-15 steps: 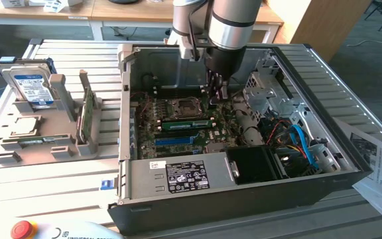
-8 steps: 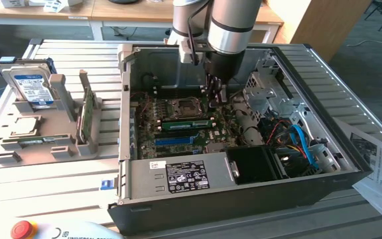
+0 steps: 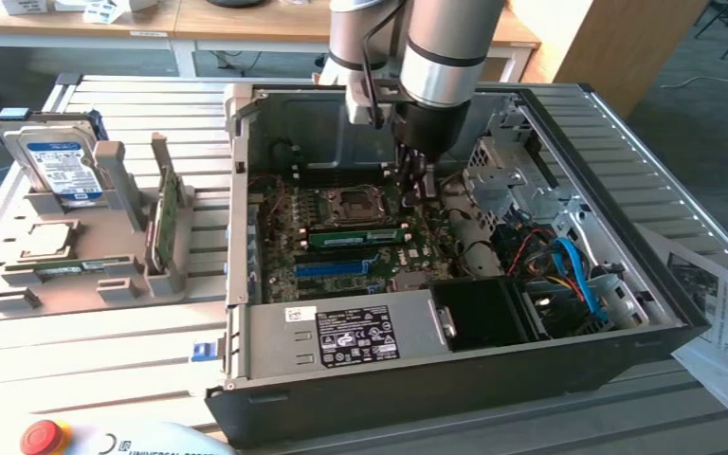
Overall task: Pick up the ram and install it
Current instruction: 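Press down the ram until it locks into place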
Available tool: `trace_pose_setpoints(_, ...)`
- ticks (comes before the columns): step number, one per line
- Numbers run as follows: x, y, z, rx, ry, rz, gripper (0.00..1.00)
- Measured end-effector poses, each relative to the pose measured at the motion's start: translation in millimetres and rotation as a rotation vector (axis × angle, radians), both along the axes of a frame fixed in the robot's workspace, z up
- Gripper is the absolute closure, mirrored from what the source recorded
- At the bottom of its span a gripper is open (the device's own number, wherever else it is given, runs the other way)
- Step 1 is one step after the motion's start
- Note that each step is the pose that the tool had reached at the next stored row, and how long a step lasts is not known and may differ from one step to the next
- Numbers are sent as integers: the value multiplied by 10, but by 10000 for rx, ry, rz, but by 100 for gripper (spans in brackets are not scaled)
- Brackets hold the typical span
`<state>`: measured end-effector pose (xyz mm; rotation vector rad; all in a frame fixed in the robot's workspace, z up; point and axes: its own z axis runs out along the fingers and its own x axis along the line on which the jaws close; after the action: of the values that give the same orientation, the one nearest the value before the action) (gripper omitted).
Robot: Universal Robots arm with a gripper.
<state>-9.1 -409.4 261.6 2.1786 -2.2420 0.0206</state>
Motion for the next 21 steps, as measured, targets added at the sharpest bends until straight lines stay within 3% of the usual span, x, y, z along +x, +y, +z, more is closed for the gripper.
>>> trace_pose_setpoints(21, 29, -1, -162, 1, 0, 0, 89)
